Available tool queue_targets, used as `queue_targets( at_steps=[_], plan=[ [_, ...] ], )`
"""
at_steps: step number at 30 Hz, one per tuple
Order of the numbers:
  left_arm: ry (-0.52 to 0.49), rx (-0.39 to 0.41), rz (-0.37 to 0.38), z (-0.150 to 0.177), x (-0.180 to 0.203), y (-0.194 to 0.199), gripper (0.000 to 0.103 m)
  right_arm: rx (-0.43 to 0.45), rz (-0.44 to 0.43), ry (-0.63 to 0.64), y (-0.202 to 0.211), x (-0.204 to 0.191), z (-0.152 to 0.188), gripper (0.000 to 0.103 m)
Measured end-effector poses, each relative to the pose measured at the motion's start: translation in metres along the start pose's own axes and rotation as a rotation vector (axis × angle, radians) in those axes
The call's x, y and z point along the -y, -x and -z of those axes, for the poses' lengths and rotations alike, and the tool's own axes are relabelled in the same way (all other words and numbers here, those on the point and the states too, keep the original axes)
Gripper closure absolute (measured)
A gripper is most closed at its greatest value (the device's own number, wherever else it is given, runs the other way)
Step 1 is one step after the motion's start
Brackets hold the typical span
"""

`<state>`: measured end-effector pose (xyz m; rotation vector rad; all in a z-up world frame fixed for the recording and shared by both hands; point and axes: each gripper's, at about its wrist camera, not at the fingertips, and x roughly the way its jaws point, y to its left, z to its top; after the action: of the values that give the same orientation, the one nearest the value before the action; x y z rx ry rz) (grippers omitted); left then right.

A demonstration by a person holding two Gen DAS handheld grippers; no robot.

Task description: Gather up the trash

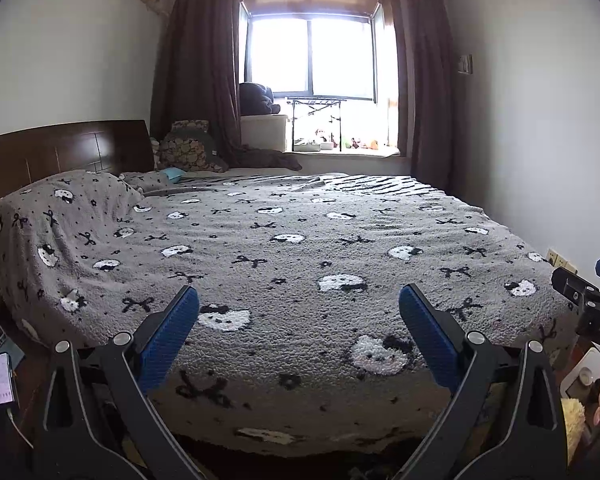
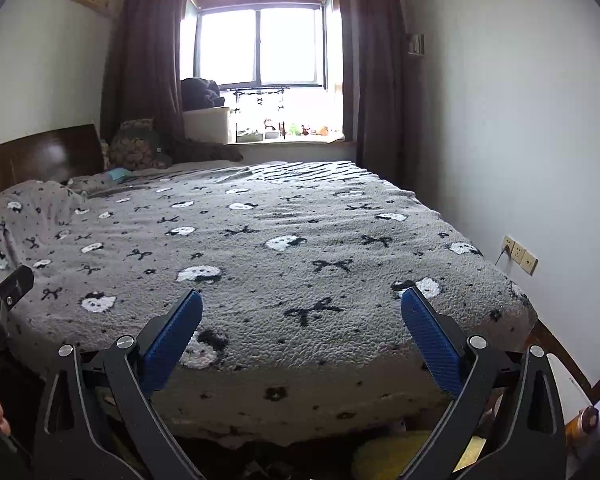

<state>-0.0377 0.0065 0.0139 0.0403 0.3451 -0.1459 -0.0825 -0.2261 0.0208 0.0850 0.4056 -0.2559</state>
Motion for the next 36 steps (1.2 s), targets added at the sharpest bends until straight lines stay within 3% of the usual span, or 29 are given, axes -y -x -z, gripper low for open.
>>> queue_targets(
  at_steps=[36],
  plan=[
    [0.010, -0.005, -0.012, 0.0002, 0.0032, 0.0016, 0.008, -0.011, -0.024, 0.012, -0.0014, -0.0044, 0.0007, 0.003]
  ],
)
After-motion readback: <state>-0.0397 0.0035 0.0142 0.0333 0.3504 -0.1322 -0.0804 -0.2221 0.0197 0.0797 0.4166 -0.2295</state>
